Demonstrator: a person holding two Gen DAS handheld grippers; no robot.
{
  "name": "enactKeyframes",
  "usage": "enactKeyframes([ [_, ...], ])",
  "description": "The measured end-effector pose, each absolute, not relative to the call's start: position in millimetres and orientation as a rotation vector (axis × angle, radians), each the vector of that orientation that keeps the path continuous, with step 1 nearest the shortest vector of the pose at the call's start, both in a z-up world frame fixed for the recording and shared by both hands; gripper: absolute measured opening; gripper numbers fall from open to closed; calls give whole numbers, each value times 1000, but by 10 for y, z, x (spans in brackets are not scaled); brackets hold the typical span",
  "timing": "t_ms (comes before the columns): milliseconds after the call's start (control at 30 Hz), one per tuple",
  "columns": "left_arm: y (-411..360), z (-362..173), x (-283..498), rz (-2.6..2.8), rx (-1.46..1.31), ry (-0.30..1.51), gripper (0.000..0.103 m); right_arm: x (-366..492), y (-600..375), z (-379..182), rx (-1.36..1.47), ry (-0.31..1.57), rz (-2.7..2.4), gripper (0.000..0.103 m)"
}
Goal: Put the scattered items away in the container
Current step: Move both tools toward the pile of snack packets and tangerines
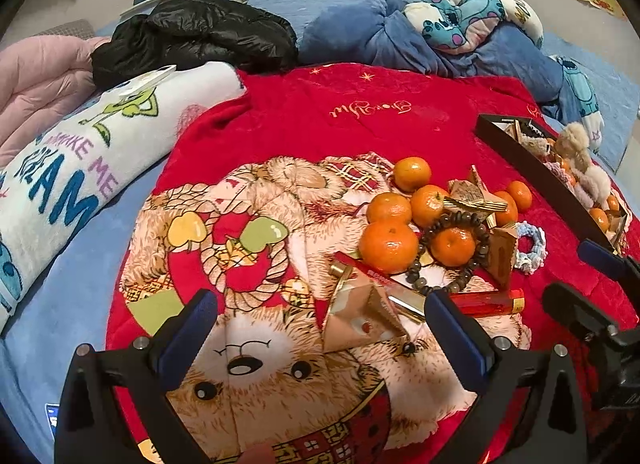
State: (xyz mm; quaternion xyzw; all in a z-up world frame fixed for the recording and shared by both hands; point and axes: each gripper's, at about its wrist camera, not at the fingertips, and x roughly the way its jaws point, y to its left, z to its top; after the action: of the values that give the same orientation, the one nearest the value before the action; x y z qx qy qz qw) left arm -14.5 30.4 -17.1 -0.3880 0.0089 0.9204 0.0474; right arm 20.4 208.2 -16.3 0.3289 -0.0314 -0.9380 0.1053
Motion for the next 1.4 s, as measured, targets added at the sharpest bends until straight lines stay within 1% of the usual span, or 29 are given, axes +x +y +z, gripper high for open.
enactKeyframes([
  [67, 260, -175, -137, 2809, -1183, 10, 103, 204, 2111, -155, 968, -113, -2767, 103],
  [333, 249, -183, -124, 2790, -1176, -23, 103, 230, 2105, -150, 964, -93, -2764, 103],
  [500, 342, -228, -160, 2782, -1203, 25, 103, 225, 2121, -173, 975, -102, -2747, 103],
  [1100, 333, -282, -197, 2776, -1245, 32, 103, 204, 2211, -198, 995, -156, -2730, 103],
  [1267, 336, -297, -205, 2775, -1252, 31, 103, 216, 2195, -190, 976, -152, -2725, 103],
  [1400, 347, -310, -203, 2775, -1252, 43, 103, 210, 2212, -186, 950, -185, -2722, 103],
])
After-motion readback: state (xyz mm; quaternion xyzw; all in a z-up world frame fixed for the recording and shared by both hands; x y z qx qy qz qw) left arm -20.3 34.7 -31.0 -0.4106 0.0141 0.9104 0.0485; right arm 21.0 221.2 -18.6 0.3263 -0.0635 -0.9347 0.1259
